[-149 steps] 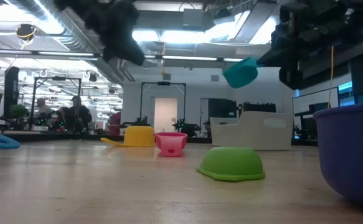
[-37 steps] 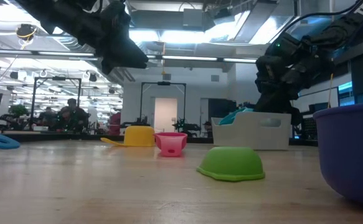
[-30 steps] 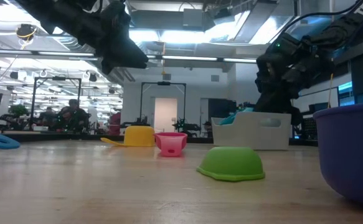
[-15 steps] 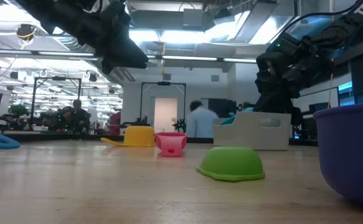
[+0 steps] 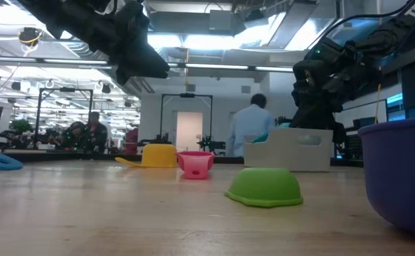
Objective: Nest measuring cups in basket
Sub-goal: Put the light blue measuring cup into the grey bin
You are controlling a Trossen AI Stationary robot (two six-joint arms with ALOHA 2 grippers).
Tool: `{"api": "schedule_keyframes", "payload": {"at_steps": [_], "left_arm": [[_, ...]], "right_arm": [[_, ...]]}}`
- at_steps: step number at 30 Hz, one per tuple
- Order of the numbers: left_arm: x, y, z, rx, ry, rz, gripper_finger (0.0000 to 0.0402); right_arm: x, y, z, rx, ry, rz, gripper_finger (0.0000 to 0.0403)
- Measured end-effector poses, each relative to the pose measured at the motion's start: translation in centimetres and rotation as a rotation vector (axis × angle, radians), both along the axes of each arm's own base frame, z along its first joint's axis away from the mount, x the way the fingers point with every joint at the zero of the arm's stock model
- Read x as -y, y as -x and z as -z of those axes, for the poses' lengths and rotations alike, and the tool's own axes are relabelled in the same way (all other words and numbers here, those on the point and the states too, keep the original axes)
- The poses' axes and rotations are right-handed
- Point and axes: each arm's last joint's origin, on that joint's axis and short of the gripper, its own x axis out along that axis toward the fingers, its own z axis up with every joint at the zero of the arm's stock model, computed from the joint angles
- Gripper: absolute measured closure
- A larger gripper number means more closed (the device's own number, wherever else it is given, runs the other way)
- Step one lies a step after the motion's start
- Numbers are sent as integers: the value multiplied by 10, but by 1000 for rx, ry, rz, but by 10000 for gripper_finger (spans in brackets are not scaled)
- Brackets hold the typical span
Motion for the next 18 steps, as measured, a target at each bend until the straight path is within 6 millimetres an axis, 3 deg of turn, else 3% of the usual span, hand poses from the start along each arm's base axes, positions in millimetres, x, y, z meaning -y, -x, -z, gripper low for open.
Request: {"api": "schedule_keyframes", "payload": {"at_steps": [18], "left_arm": [[0, 0, 0, 0, 0, 0, 307]], "right_arm": [[1, 1, 1, -33, 30, 41, 354]]}}
